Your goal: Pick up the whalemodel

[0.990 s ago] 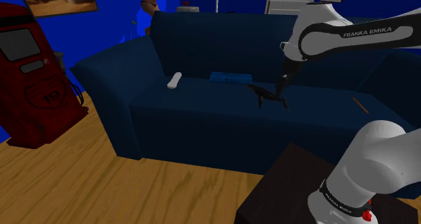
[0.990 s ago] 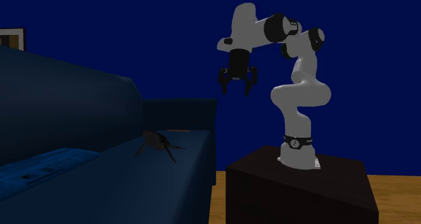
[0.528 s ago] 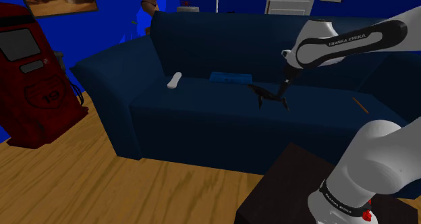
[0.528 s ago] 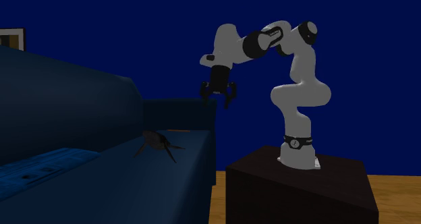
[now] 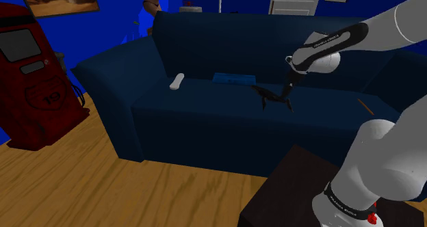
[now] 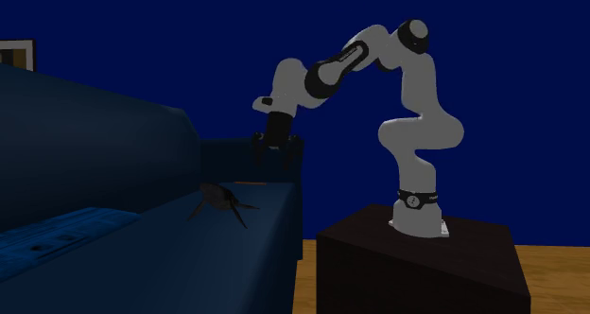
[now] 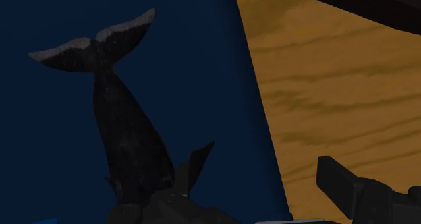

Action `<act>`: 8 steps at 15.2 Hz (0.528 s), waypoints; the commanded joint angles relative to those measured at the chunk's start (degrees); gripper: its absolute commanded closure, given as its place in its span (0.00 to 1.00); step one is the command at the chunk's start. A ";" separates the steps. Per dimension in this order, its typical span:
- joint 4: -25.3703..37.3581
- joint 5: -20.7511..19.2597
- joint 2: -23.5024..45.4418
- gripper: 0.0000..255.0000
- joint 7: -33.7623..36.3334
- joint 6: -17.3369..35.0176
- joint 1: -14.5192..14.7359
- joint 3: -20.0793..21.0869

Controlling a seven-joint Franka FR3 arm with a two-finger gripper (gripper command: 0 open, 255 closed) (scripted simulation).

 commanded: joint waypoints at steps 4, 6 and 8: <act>10.18 33.42 20.69 0.00 -31.61 -0.45 14.09 -16.44; 15.47 46.47 30.02 0.00 -42.82 -4.75 7.07 -11.42; 20.53 53.06 35.96 0.00 -49.09 -7.76 -0.47 -5.64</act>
